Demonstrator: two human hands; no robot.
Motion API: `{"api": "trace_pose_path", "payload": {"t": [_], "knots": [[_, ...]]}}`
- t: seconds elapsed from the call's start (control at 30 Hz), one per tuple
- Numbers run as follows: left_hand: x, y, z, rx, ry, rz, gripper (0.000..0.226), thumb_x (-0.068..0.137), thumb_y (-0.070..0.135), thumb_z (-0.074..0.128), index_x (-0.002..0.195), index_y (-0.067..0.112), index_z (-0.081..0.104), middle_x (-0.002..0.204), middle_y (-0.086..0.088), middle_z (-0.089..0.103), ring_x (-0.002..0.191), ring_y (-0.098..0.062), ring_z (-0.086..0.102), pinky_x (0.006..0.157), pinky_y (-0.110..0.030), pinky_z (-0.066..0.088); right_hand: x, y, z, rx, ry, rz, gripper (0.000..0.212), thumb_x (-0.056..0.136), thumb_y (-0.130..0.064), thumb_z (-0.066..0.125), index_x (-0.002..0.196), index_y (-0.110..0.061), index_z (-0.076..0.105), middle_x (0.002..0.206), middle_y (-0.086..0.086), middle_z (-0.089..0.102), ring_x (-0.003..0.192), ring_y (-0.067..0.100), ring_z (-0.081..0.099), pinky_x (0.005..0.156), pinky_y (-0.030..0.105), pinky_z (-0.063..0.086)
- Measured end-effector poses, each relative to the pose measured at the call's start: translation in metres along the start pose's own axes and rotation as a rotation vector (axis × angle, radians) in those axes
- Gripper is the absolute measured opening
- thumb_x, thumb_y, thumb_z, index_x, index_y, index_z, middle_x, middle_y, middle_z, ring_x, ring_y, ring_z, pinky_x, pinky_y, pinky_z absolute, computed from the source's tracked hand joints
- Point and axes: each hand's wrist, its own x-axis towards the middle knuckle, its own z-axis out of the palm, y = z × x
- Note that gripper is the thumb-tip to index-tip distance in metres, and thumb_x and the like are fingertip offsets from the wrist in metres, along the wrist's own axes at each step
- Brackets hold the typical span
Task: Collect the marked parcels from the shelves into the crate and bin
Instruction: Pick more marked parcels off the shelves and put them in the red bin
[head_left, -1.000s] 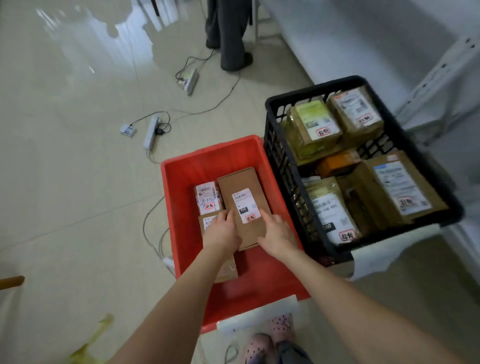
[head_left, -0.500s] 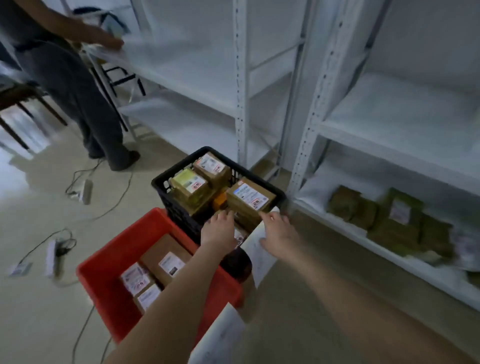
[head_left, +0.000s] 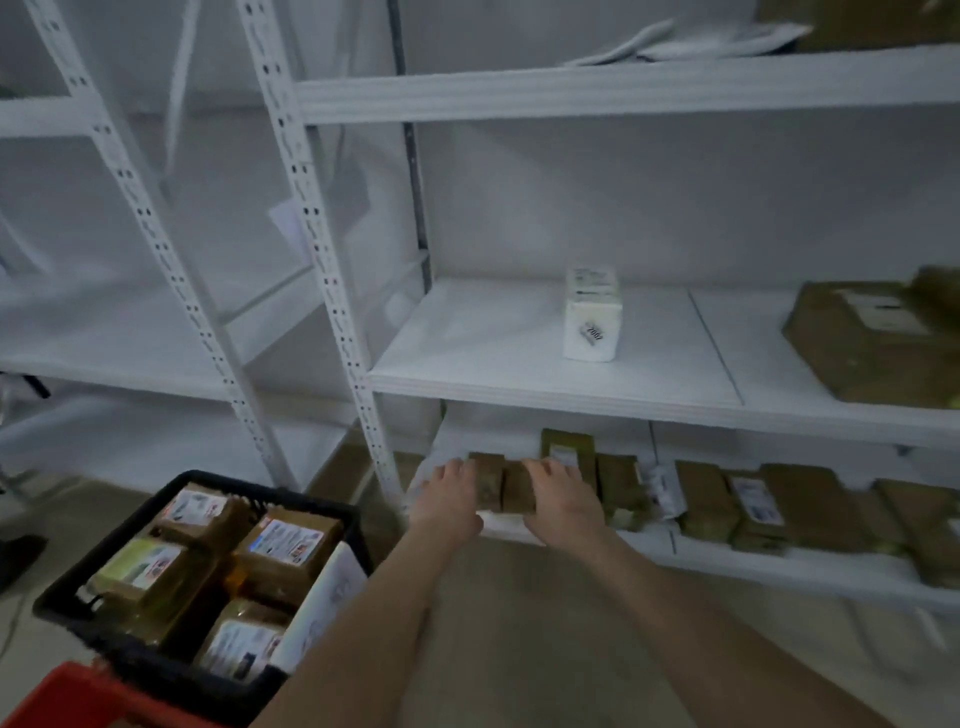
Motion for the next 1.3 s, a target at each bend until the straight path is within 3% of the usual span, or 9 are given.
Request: {"api": "trace_pose_path", "payload": {"t": [0.53,0.8,1.07,1.3], "knots": [[0.084,0.279,-0.015,0.03,-0.011,0.305,0.069,0.086,0.03,0.06,0.145,0.015,0.027,0.145,-0.007,0.034,0.131,-0.026,0.037,0.1,-0.041,0.044,-0.03,0.265,-0.091,0.057,0.084,0.282,0.065,0.087,-0.027,0.061,0.143,-0.021,0.029,0.145,0.007,0.034,0.13,0.029,0.035,0.105,0.04,0.036],[0.152,0.375,-0.013,0.02,-0.04,0.494,0.075,0.091,0.029,0.057,0.15,0.014,0.015,0.154,-0.007,0.021,0.137,-0.028,0.029,0.105,-0.041,0.036,-0.02,0.364,-0.11,0.083,0.11,0.485,0.066,0.092,-0.026,0.057,0.148,-0.02,0.022,0.148,0.007,0.027,0.132,0.03,0.031,0.105,0.041,0.036],[0.186,0.468,0.018,0.048,-0.048,0.711,0.071,0.09,0.032,0.059,0.148,0.014,0.022,0.147,-0.009,0.032,0.129,-0.027,0.04,0.099,-0.04,0.042,-0.023,0.439,-0.115,0.112,0.123,0.676,0.074,0.087,-0.031,0.062,0.148,-0.024,0.021,0.147,0.006,0.03,0.131,0.03,0.033,0.104,0.04,0.038],[0.18,0.537,0.051,0.117,-0.136,0.788,0.074,0.09,0.028,0.059,0.151,0.015,0.018,0.152,-0.007,0.027,0.137,-0.027,0.033,0.105,-0.043,0.04,-0.049,0.499,-0.105,0.126,0.131,0.753,0.068,0.089,-0.023,0.058,0.148,-0.021,0.024,0.15,0.007,0.031,0.135,0.031,0.033,0.107,0.041,0.037]]}}
